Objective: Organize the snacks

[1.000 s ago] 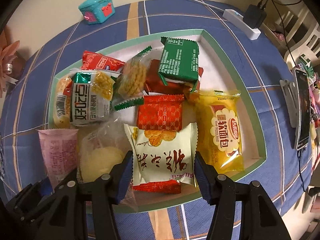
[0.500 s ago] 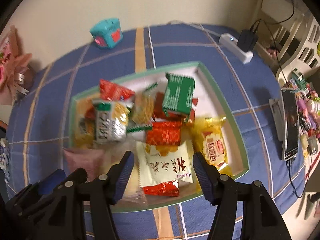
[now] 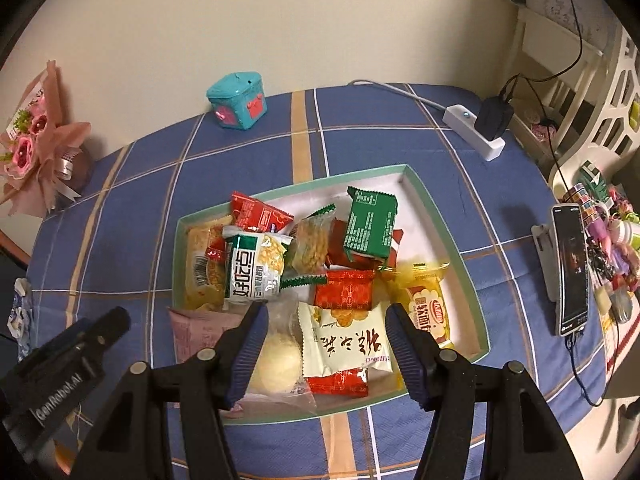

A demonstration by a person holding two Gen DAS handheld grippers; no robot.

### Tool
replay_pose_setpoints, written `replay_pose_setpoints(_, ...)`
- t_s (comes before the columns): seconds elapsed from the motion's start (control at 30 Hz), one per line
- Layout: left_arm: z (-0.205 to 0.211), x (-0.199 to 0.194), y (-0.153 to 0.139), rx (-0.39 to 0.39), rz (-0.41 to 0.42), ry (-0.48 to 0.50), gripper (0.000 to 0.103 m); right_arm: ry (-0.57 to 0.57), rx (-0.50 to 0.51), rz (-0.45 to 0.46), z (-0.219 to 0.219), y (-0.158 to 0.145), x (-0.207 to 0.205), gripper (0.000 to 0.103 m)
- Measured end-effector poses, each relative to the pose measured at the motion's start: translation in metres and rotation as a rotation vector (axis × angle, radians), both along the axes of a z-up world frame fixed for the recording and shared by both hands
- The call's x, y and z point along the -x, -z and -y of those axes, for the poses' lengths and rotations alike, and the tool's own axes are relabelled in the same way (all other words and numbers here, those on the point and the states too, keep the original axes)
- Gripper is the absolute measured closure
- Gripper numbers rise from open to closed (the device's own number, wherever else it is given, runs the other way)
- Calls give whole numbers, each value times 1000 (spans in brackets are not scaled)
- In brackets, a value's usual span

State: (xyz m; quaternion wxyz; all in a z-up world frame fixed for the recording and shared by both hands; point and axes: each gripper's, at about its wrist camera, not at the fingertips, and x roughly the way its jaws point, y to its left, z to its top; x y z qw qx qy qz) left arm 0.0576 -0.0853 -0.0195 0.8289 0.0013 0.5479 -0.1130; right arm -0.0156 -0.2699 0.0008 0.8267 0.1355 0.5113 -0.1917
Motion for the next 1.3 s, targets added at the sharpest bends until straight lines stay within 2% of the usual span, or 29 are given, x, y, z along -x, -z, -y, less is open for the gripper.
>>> replay_pose_setpoints(0.03, -2, -1, 1, -10, 0, -11, 37, -2, -2, -2, 0, 2, -1, 34)
replay_pose_setpoints(0.07, -6, -3, 3, -19, 0, -23, 29, -5, -5, -3, 0, 3, -1, 21)
replay_pose_setpoints(0.13, -11, -6, 8, -30, -4, -41, 24, -4, -12, 4, 0, 7, -2, 13)
replay_pose_setpoints(0.2, -15, -9, 14, -48, -14, -57, 20, -5, -20, 6, 0, 11, -4, 13)
replay_pose_setpoints(0.4, -25, -17, 33, -84, -55, -94, 19, -10, -32, -27, -1, 29, -10, 11)
replay_pose_setpoints(0.47, -27, -20, 39, -89, -66, -105, 19, -15, -32, -28, -1, 32, -12, 1)
replay_pose_setpoints(0.57, -32, -23, 47, -99, -80, -123, 7, -22, -34, -24, -2, 35, -14, 0)
replay_pose_setpoints(0.67, -35, -25, 53, -106, -94, -138, 6, -29, -32, -27, -2, 38, -16, 0)
replay_pose_setpoints(0.73, -37, -26, 55, -115, -91, -147, 0, -27, -33, -23, -2, 39, -17, 0)
replay_pose_setpoints(0.93, -41, -29, 57, -110, -98, -155, 0, -10, 5, -14, 0, 37, -18, 0)
replay_pose_setpoints(1.3, -41, -11, 58, -157, -123, -133, 0, -49, 17, -40, -15, 40, -4, 0)
